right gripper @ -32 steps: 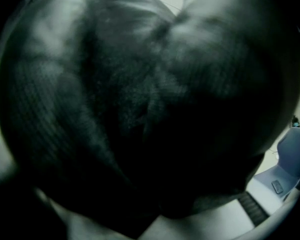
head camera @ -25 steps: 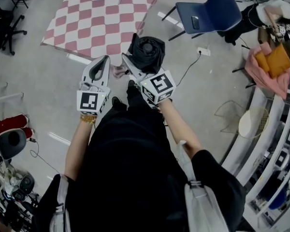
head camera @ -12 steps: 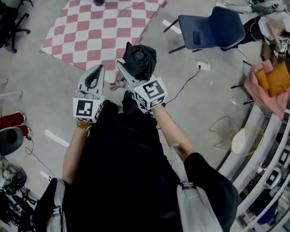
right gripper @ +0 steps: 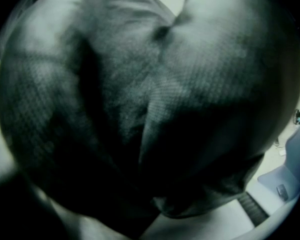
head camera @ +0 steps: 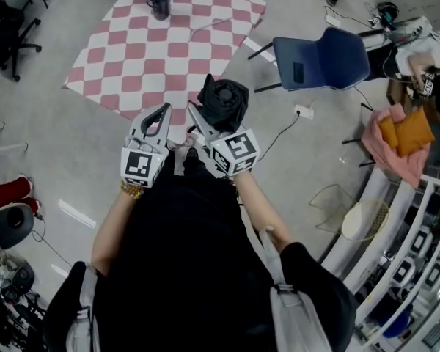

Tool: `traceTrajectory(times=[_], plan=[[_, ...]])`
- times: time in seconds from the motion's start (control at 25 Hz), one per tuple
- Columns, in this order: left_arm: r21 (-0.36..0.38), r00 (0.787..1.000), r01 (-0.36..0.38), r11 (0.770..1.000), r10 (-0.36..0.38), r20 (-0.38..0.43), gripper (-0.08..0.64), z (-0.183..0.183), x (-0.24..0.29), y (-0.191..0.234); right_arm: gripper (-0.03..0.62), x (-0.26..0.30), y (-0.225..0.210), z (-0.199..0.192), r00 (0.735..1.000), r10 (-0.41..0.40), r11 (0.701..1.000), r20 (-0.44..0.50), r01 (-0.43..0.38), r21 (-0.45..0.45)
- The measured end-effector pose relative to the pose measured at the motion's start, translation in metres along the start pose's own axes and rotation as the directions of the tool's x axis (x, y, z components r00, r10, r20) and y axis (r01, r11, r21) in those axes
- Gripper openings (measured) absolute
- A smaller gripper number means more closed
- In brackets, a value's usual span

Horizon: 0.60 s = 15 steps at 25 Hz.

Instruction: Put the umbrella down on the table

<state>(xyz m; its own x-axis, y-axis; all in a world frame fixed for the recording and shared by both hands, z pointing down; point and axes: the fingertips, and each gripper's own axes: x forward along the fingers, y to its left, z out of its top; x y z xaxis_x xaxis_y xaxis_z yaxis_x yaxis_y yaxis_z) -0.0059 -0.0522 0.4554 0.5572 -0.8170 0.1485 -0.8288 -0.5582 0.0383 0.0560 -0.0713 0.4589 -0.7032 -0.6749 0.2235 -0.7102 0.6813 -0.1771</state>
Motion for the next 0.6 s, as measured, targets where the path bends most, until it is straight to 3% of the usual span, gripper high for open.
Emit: traceTrajectory(times=[0.24,0.4,0.6], plan=[[-0.037,0.998,0.059,0.998,-0.059,0.001,0.014,0.001,0.003,0.045,0.158,0.041,0.011,0.009,0.998,-0.054,0.998,-0.025,0.054,0.024],[-0.023,0.995,0.090,0.996,-0.089,0.034,0.014,0.005,0.005,0.065,0.158,0.060,0.013,0.011,0.996,-0.074,0.997,-0.056,0.076,0.035],[-0.041,0.995,0.094,0.995,-0.093,0.021,0.014,0.000,0.004,0.081,0.158,0.074,-0.002,0.005,0.989,-0.097,0.990,-0.112,0.107,0.095]])
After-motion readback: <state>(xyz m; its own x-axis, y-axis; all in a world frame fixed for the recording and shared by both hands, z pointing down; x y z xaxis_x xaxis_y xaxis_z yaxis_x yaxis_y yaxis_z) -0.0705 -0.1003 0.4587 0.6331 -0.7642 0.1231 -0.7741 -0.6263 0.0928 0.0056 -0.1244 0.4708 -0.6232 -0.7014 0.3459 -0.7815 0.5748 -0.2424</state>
